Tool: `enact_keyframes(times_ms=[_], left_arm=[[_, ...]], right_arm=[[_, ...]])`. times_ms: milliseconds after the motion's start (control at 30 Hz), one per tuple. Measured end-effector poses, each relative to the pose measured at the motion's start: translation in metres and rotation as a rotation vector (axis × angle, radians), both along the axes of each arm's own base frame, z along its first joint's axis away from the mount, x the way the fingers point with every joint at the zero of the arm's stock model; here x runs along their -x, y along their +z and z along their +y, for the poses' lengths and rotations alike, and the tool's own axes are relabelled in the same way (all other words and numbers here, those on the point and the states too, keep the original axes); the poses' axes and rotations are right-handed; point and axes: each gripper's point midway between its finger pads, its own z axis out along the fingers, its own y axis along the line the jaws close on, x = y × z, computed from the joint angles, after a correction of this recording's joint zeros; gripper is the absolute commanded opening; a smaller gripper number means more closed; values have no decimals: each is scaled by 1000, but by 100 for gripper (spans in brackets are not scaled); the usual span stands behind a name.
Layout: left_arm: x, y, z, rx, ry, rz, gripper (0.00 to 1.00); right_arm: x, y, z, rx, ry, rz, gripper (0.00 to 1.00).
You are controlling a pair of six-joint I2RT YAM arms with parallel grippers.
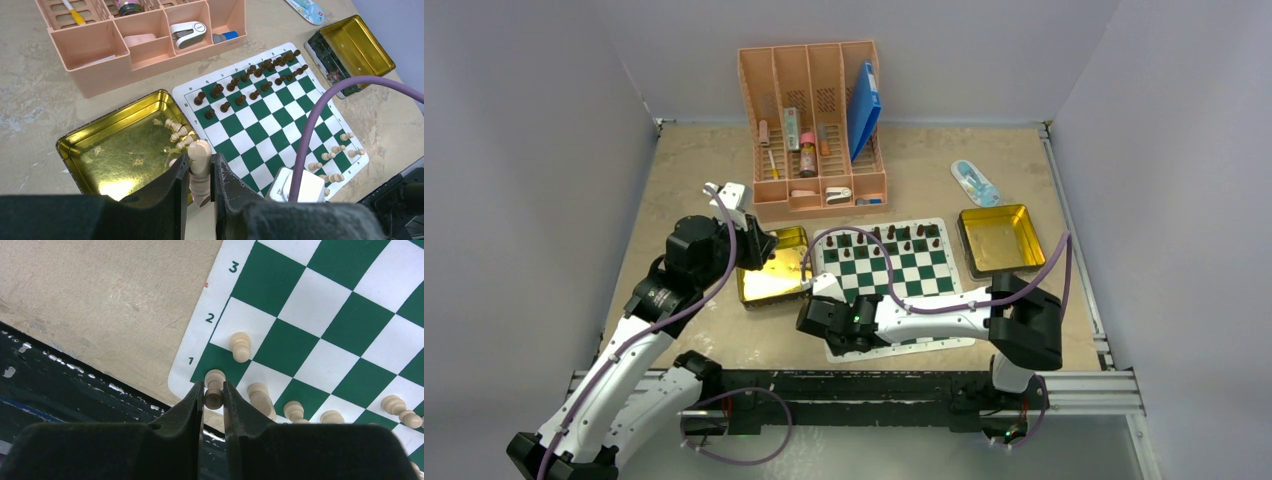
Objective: Set up the chess pieces on the board
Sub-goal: Place the chess piece on the chessboard.
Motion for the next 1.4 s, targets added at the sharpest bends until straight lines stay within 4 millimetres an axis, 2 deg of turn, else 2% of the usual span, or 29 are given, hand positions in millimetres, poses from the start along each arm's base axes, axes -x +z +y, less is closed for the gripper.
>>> enact_keyframes(times_ms=[633, 767, 900, 1033, 1133, 1233, 1333, 1400], left_arm=[[1, 0, -2, 5, -13, 2, 3], [4, 1, -6, 25, -29, 13, 2], [12, 1, -17, 85, -73, 48, 2], [21, 2, -27, 155, -111, 93, 2], [27, 10, -34, 217, -134, 110, 1], [33, 21, -40, 282, -155, 117, 0], [39, 34, -46, 350, -180, 117, 0], [45, 43, -49, 397, -199, 120, 0]], right_arm=[[0, -1, 0, 1, -1, 0, 37], [-2, 6, -1, -3, -5, -11, 38], [-10, 39, 0, -79, -25, -69, 39], [-18, 93, 4, -242, -48, -141, 40], [-22, 134, 13, -425, -46, -196, 41], [-28, 170, 12, -580, -47, -269, 43], [-33, 206, 13, -731, -67, -332, 53], [-32, 220, 12, -825, -67, -349, 63]])
